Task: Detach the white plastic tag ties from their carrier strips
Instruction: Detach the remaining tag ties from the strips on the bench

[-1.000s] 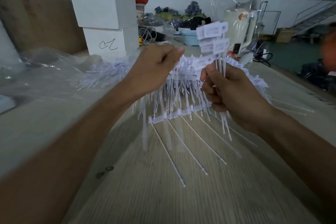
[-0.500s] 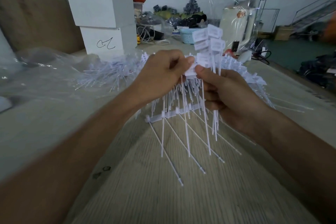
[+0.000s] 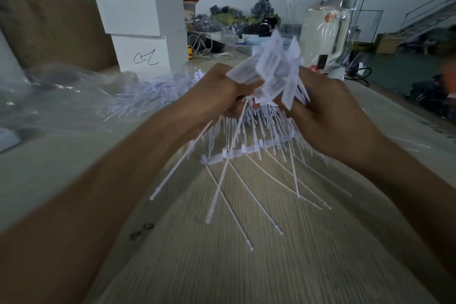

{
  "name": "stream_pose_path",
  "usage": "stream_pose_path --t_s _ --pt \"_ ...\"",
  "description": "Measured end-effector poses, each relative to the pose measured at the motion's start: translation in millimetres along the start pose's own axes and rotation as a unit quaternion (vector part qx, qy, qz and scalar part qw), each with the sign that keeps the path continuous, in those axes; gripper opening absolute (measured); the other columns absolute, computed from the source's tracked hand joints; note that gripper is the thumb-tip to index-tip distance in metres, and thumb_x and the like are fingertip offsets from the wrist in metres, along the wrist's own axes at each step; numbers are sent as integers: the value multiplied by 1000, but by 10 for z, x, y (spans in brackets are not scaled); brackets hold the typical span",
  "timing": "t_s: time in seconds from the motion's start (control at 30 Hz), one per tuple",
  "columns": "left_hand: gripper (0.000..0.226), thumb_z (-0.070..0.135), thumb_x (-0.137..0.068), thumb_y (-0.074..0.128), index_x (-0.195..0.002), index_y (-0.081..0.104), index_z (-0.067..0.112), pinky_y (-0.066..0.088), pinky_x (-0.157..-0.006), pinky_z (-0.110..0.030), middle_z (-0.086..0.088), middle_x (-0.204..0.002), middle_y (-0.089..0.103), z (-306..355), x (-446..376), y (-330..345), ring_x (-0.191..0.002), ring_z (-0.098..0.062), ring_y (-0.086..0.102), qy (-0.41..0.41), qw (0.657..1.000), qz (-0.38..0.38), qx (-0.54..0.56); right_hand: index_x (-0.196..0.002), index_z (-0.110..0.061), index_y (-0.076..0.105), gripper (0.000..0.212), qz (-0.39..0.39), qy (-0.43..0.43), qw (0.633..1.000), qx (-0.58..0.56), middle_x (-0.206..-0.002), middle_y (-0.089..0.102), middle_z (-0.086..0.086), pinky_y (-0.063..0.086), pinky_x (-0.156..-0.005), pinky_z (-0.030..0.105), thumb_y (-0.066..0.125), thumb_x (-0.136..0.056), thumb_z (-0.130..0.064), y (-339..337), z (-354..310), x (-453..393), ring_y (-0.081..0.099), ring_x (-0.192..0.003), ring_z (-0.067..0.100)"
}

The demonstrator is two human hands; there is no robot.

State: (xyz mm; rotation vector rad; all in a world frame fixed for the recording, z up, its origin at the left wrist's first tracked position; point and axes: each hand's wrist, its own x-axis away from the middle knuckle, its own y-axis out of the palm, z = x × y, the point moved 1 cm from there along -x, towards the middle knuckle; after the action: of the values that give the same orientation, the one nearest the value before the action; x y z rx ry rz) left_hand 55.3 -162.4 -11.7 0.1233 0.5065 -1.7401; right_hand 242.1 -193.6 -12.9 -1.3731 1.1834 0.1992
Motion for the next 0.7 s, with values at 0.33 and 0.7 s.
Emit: stream_pose_path --t_s 0.33,0.7 --pt "24 3 -103 41 -107 59 -12 24 -42 -17 0 -48 47 27 78 21 -40 -9 34 -75 991 -108 21 -96 -26 59 16 -17 -54 998 10 -65 43 -24 32 -58 3 55 -98 -11 -77 32 6 49 -61 -16" --pt "29 19 -101 58 -82 67 -2 39 -64 -13 19 -60 62 32 120 116 -58 5 53 112 972 -71 -195 -64 -13 59 42 -49 275 916 -289 -51 43 0 25 -41 22 57 -101 -32 -66 204 -4 30 -43 11"
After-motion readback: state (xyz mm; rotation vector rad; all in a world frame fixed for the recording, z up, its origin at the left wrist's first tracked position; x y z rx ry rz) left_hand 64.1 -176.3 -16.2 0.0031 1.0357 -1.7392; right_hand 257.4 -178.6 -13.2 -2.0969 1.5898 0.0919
